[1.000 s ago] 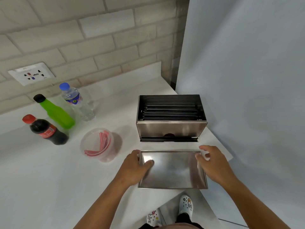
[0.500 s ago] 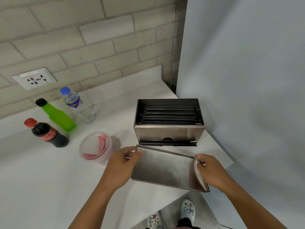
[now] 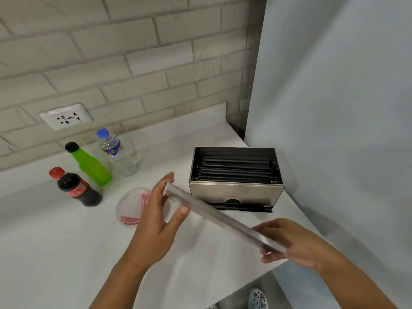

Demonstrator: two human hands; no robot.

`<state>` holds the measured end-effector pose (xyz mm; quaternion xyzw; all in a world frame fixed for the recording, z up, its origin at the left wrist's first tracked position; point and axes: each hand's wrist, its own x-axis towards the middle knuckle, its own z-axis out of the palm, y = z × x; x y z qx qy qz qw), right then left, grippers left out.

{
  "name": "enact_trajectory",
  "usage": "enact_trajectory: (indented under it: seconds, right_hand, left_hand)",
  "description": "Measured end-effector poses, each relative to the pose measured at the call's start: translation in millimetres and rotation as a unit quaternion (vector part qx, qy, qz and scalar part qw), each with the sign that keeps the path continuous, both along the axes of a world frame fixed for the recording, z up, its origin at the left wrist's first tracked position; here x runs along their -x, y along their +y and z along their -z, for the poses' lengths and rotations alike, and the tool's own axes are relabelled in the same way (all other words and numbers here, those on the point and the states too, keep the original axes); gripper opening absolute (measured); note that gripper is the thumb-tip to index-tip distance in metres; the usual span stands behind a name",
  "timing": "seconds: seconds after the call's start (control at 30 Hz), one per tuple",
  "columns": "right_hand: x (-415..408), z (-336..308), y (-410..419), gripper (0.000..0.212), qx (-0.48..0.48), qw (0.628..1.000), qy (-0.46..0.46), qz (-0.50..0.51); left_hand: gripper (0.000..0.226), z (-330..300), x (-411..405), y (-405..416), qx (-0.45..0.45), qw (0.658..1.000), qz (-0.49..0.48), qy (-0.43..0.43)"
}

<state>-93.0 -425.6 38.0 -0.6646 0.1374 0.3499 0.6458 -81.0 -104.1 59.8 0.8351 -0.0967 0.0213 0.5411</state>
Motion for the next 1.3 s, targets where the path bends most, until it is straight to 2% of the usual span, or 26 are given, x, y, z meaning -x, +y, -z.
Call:
enact_trajectory:
  seconds: [0.1, 0.2, 0.27, 0.33, 0.37, 0.43, 0.5, 0.53, 0.6, 0.7, 0.8, 0.87, 0.97, 1.13, 1.3]
  right_hand:
    - [4, -9, 4, 0.024, -0.028, 0.998, -0.030, 0.050]
    - [0, -14, 7, 0.029, 0.026, 0.994, -0.069, 0.079]
    - [-2, -23, 7, 0.058, 0.015, 0.989, -0.103, 0.104]
    - [-2, -35, 7, 0.071, -0.009, 0.981, -0.161, 0.107]
    - [-1, -39, 6, 0.064, 0.001, 0.972, -0.213, 0.096]
    - [-2, -43, 3, 0.042, 0.089, 0.942, -0.314, 0.076]
    - [-7, -47, 0, 0.042, 0.171, 0.907, -0.376, 0.085]
    - [-11, -54, 1, 0.037, 0.182, 0.899, -0.384, 0.111]
    - [-24, -63, 2, 0.014, 0.189, 0.885, -0.399, 0.149]
    - [-51, -63, -7, 0.019, 0.220, 0.867, -0.409, 0.178]
    - [-76, -61, -15, 0.017, 0.271, 0.862, -0.388, 0.180]
    - [-91, -55, -19, 0.036, 0.296, 0.865, -0.377, 0.150]
    - [-105, -48, -21, 0.044, 0.296, 0.875, -0.358, 0.136]
    - [-113, -32, -20, 0.039, 0.285, 0.885, -0.343, 0.134]
    - [-116, -30, -18, 0.038, 0.282, 0.879, -0.355, 0.148]
  left_hand:
    - [0.052, -1, -13, 0, 0.064, 0.997, -0.042, -0.032]
    - [0.051, -4, -27, -4, 0.105, 0.990, -0.088, -0.042]
    - [0.041, -7, -37, -8, 0.105, 0.984, -0.138, -0.030]
    - [0.036, -11, -47, -12, 0.083, 0.979, -0.188, -0.016]
    - [0.041, -13, -52, -14, 0.074, 0.977, -0.201, -0.006]
    - [0.053, -17, -61, -19, 0.045, 0.978, -0.204, 0.016]
    - [0.052, -18, -70, -24, 0.022, 0.980, -0.195, 0.039]
    - [0.048, -18, -75, -26, 0.013, 0.981, -0.190, 0.048]
    - [0.043, -21, -83, -32, -0.017, 0.983, -0.173, 0.059]
    - [0.021, -25, -94, -43, -0.085, 0.985, -0.144, 0.043]
    - [0.042, -27, -107, -51, -0.157, 0.978, -0.134, 0.037]
    - [0.048, -27, -115, -55, -0.170, 0.975, -0.137, 0.048]
    - [0.049, -22, -124, -60, -0.175, 0.972, -0.144, 0.055]
    - [0.047, -14, -132, -62, -0.187, 0.967, -0.162, 0.059]
    - [0.049, -9, -130, -61, -0.194, 0.965, -0.164, 0.072]
